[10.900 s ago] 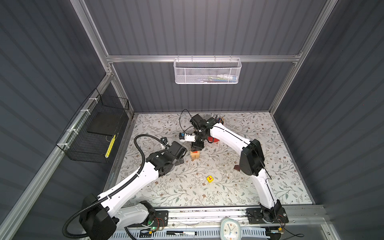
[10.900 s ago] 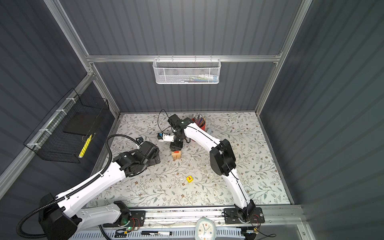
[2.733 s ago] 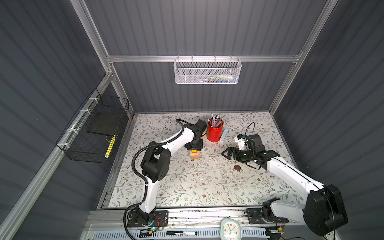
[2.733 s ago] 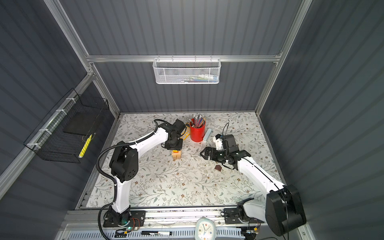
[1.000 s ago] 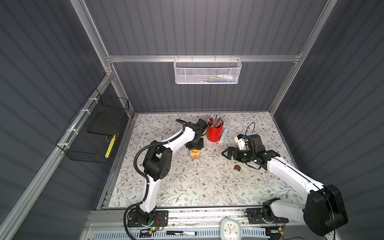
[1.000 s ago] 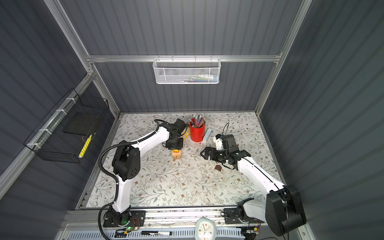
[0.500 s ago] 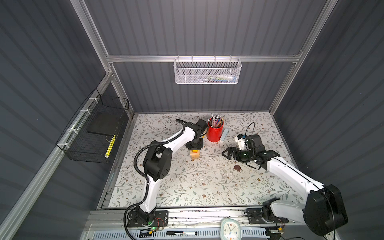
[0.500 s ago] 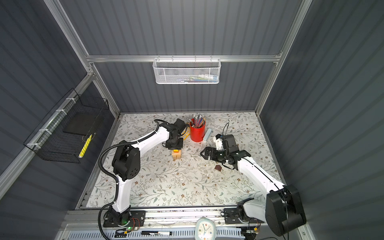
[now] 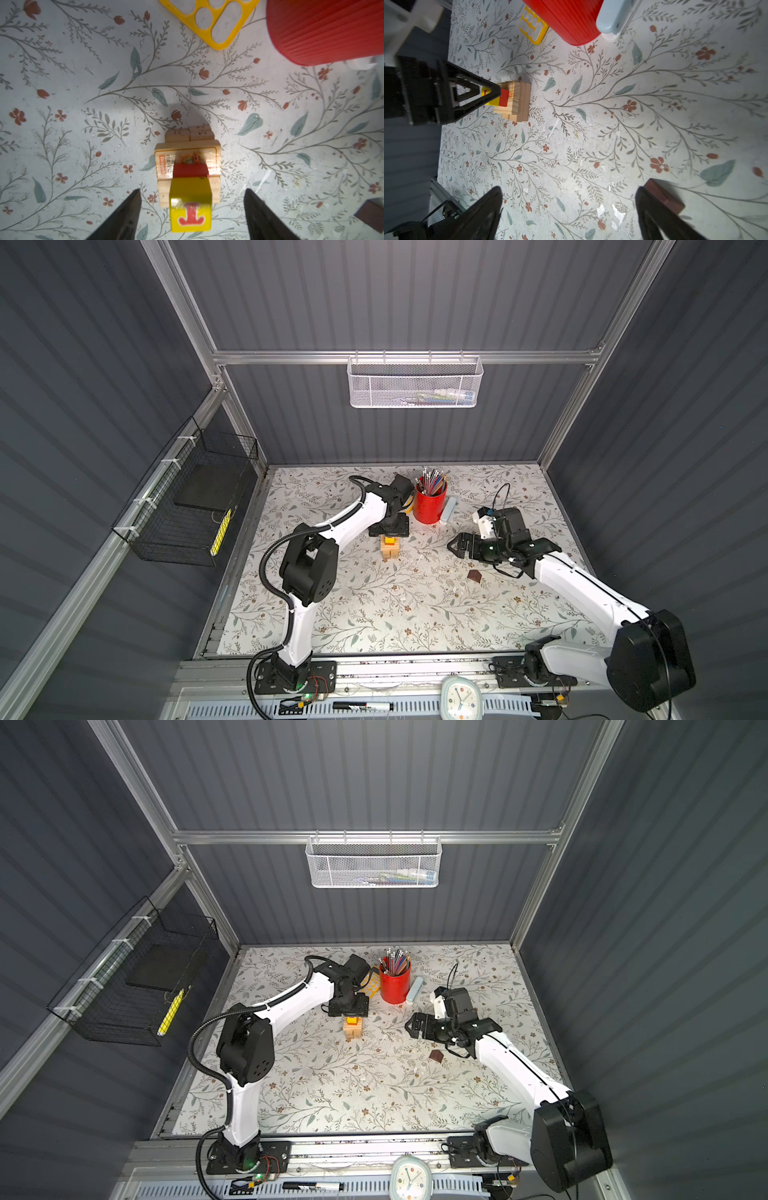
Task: Build the wood block tower
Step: 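Open the left gripper and raise it off the stack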
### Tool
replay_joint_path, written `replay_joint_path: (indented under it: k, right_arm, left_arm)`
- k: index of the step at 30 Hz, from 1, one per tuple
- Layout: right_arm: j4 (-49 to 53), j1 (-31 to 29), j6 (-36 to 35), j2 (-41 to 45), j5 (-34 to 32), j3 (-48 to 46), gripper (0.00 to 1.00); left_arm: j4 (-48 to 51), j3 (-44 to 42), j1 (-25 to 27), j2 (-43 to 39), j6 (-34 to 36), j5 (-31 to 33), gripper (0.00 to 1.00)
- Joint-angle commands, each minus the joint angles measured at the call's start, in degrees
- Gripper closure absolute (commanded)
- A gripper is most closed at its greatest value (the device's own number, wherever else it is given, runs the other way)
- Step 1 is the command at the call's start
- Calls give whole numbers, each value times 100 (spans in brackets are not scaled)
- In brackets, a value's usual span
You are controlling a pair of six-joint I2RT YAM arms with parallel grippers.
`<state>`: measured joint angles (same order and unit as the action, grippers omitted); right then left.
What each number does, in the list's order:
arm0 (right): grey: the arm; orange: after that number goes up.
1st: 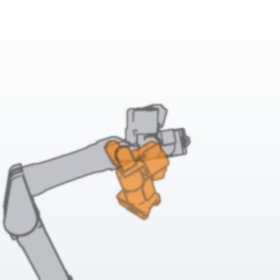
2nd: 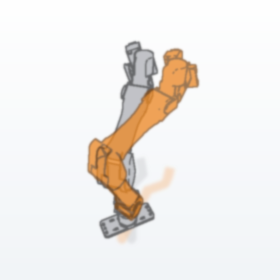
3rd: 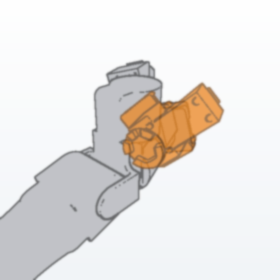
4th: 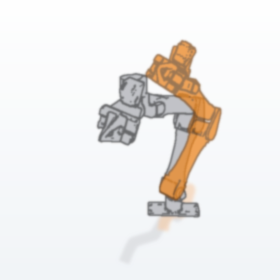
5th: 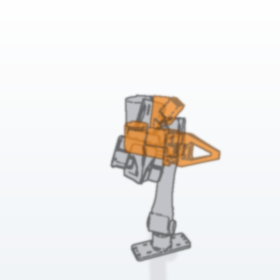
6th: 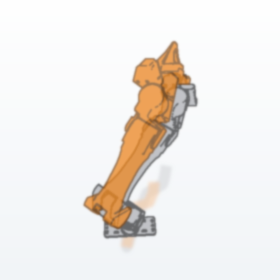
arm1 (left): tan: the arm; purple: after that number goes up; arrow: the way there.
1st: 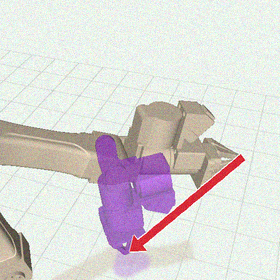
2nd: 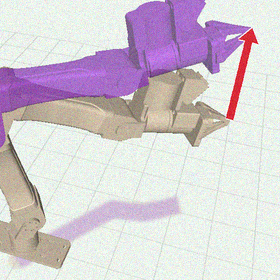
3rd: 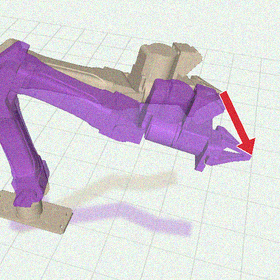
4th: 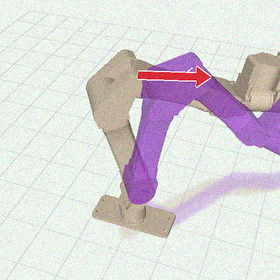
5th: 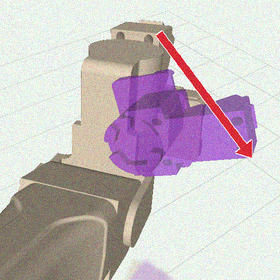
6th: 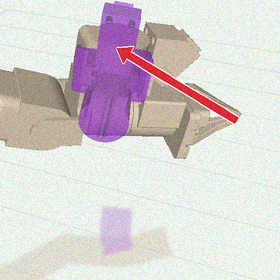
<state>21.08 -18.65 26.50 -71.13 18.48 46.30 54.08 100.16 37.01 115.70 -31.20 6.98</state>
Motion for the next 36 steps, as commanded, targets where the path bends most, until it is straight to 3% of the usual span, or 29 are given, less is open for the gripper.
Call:
replay_joint_path:
  k: [1,7,10,21,36]
  right_arm:
    - [243,49,-67,-196,-517,228,1]
    - [150,235,304,-702,-648,351,1]
    - [156,257,355,-963,-759,431,1]
    - [-305,398,500,-1712,-497,241,1]
    - [76,300,321,-1247,-295,-488,1]
  left_arm:
    - [-266,-372,-39,-675,-103,-8,17]
    - [-944,-1370,109,-1594,-334,-7,6]
    - [-1103,-1741,301,-2029,-371,286,1]
    - [-1773,-2968,820,-2903,-935,748,0]
    - [-1876,-3367,860,-3239,-1165,901,0]
